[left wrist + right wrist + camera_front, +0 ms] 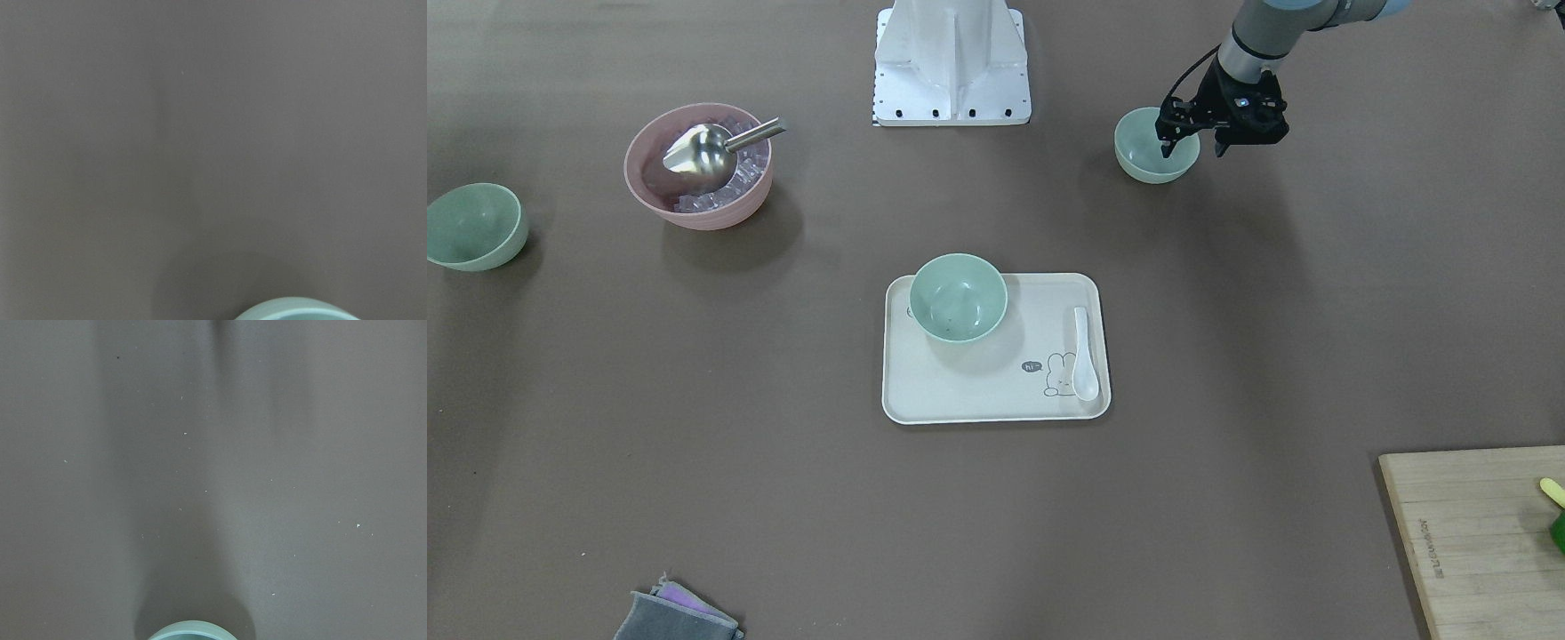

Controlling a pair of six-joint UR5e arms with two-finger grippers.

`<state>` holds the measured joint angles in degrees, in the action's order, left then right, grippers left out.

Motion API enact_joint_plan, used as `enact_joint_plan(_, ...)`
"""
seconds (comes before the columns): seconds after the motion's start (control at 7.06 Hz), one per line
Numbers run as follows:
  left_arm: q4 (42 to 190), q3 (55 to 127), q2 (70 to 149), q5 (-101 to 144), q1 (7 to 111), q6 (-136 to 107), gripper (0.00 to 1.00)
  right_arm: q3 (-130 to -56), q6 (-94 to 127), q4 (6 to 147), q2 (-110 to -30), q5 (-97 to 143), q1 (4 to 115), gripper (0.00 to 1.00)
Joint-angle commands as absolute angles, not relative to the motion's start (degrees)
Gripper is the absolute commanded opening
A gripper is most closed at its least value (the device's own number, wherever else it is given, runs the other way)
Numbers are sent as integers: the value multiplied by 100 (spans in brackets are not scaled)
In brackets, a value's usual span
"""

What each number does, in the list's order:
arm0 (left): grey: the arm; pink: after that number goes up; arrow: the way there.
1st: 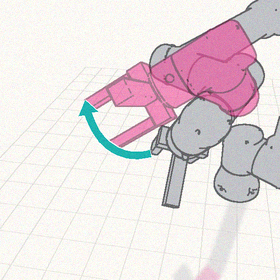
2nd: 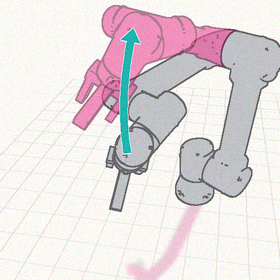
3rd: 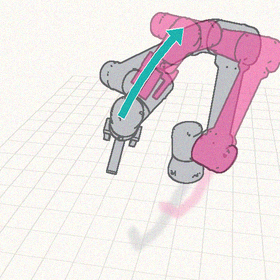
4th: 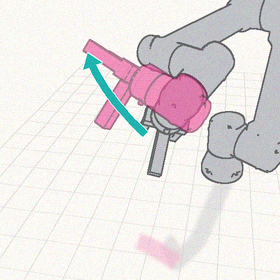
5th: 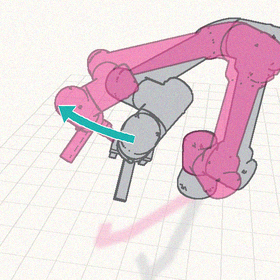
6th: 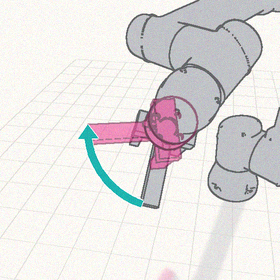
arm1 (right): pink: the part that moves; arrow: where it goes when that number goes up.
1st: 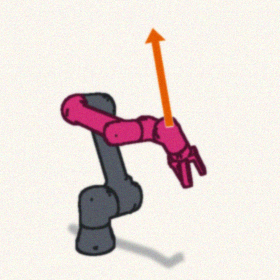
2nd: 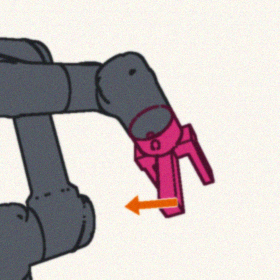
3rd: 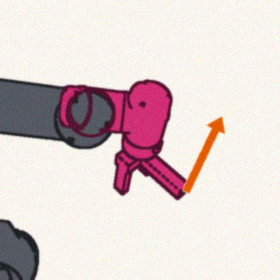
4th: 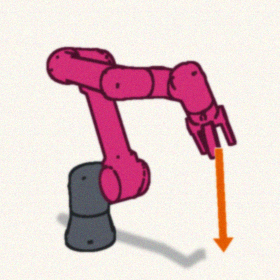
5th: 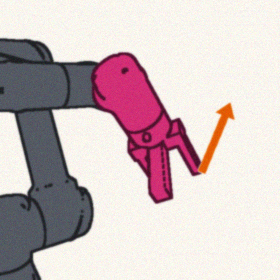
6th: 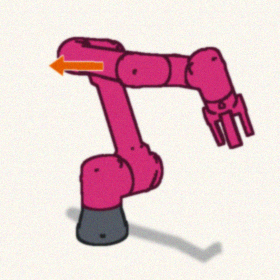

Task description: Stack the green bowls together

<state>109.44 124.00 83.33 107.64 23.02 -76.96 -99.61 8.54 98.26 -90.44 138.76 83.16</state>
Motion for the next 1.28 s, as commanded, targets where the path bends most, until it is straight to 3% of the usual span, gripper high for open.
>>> enact_joint_plan(0.0,11047,12375,8236,10556,2180,-7708,86,-9975,896,9826,-9044,13878,8314,100)
enact_joint_plan(0.43,11399,12313,7928,10564,2110,-7682,74,-9976,896,9826,-9044,13878,8314,100)
enact_joint_plan(0.85,11461,12270,7972,10556,1882,-7699,73,-9958,896,9826,-9044,13878,8314,100)
enact_joint_plan(1.13,11461,12278,7963,10564,1863,-7699,59,-9949,896,9826,-9044,13869,8314,100)
